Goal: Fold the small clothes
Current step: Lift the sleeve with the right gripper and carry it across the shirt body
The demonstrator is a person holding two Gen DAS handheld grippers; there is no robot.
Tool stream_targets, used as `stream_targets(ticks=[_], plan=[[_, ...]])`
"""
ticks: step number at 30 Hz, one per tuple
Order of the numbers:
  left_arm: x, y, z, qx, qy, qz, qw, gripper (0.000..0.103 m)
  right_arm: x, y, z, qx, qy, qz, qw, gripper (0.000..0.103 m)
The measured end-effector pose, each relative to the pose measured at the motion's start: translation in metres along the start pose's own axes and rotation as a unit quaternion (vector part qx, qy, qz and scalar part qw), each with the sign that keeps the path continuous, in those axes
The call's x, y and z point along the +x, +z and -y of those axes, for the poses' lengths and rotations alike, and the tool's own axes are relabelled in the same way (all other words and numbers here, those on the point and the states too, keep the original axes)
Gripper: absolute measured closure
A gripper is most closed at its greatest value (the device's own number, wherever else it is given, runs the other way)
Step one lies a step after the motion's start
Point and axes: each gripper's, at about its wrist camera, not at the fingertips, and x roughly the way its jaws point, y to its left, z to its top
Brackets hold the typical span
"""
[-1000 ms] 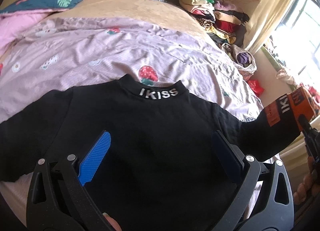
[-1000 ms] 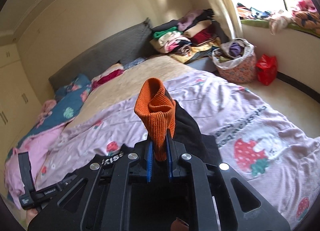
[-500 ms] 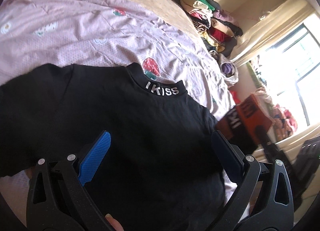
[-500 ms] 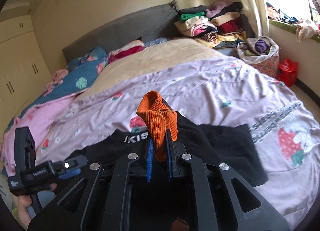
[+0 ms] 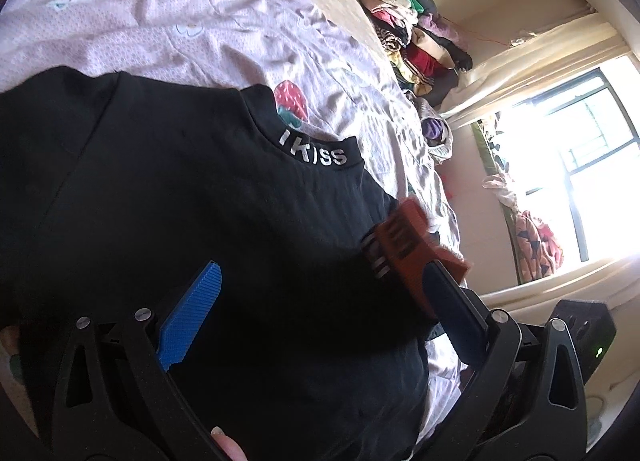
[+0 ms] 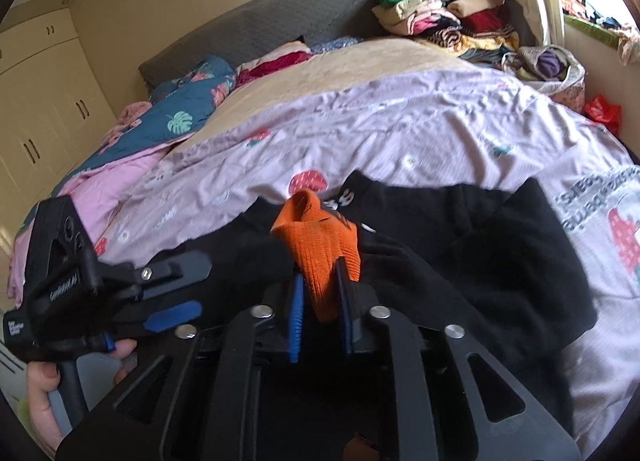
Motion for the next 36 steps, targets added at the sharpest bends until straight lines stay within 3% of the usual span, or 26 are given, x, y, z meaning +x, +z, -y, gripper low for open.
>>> stream_targets(ticks=[5,10,16,17,20,22,23,24,36], plan=[[0.014,-0.004,-0.003,-0.004,0.0,-0.02,0.9998,0.009,-0.011,-0.018,0.006,0.005,0.014,-0.013,1.0,0.066],[0.034,-0.013,-0.004,-0.01,0.002,-0.045,0.9989,0.014,-0.031,-0.03,0.023,0.027,0.009,-0.011,1.0,0.064],[0.049,-0.025,0.012,0.025,0.035,-0.05,0.9978,0.038,-0.053,-0.038,0.053,0.068,-0.011,-0.003,0.998,0.062],[0.051,-0.026,0.013,0.026,0.035,-0.052,0.9977,0.05,-0.056,-0.039,0.057,0.075,-0.014,-0.002,0.997,0.062],[0.055,-0.026,0.017,0.038,0.057,-0.049,0.9965,0.057,-0.063,-0.04,0.065,0.086,-0.017,0.002,0.996,0.062],[0.055,-0.028,0.019,0.043,0.06,-0.043,0.9964,0.075,-0.067,-0.04,0.067,0.091,-0.017,0.005,0.996,0.062],[0.055,-0.027,0.02,0.044,0.059,-0.042,0.9964,0.094,-0.069,-0.04,0.068,0.091,-0.018,0.007,0.996,0.062],[0.055,-0.027,0.021,0.043,0.051,-0.043,0.9968,0.102,-0.071,-0.041,0.069,0.092,-0.02,0.008,0.996,0.062],[-0.022,-0.014,0.061,0.082,-0.036,0.027,0.9956,0.102,-0.094,-0.034,0.072,0.094,-0.028,0.035,0.995,0.062]])
